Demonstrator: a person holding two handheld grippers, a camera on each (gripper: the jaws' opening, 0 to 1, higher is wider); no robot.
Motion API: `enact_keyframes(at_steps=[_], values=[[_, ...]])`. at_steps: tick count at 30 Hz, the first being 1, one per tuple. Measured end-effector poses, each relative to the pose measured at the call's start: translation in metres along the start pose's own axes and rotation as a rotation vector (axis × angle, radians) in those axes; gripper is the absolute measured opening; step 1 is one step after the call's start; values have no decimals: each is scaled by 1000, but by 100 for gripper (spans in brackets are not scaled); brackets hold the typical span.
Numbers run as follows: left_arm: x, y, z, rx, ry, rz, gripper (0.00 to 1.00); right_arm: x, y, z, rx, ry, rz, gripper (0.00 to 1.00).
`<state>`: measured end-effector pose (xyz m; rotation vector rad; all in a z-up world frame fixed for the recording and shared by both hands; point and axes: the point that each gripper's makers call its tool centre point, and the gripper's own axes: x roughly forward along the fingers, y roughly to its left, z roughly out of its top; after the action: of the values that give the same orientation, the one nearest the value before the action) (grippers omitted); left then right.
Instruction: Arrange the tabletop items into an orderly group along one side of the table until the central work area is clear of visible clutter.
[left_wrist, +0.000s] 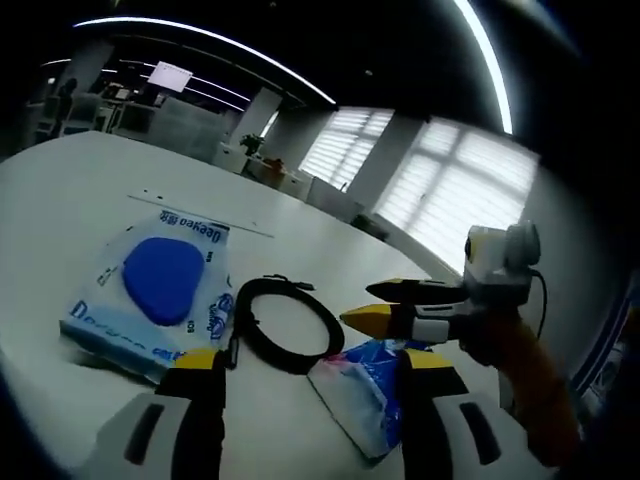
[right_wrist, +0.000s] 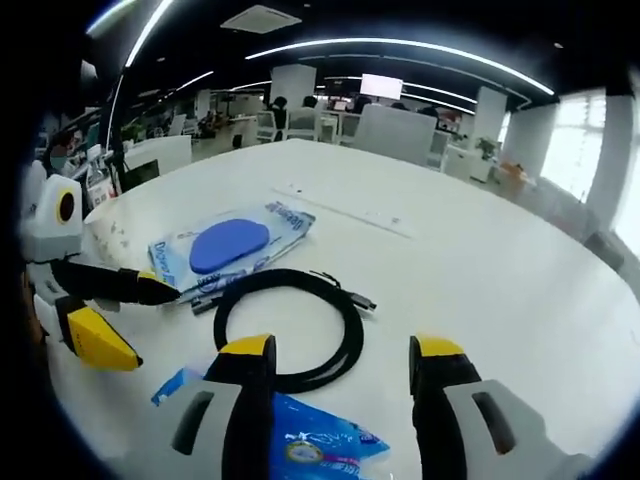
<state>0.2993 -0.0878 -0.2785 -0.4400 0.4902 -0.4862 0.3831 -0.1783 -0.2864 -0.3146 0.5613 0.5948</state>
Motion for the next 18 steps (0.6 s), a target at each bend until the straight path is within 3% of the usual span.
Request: enact_keyframes(at_steps=[5,10,14,18], values=[[5,5,-6,-115,18,18,65,9,-2,1,11,11,6,48],[10,12,-3,-93,13,57,64,16,-7,-2,26,24,-8,47],[12,19,-2,-123,17,77,61,22,-12,-6,56,36,-17,46],[13,26,-1,-108,18,108,54,25,-13,-13,74,56,-32,45]])
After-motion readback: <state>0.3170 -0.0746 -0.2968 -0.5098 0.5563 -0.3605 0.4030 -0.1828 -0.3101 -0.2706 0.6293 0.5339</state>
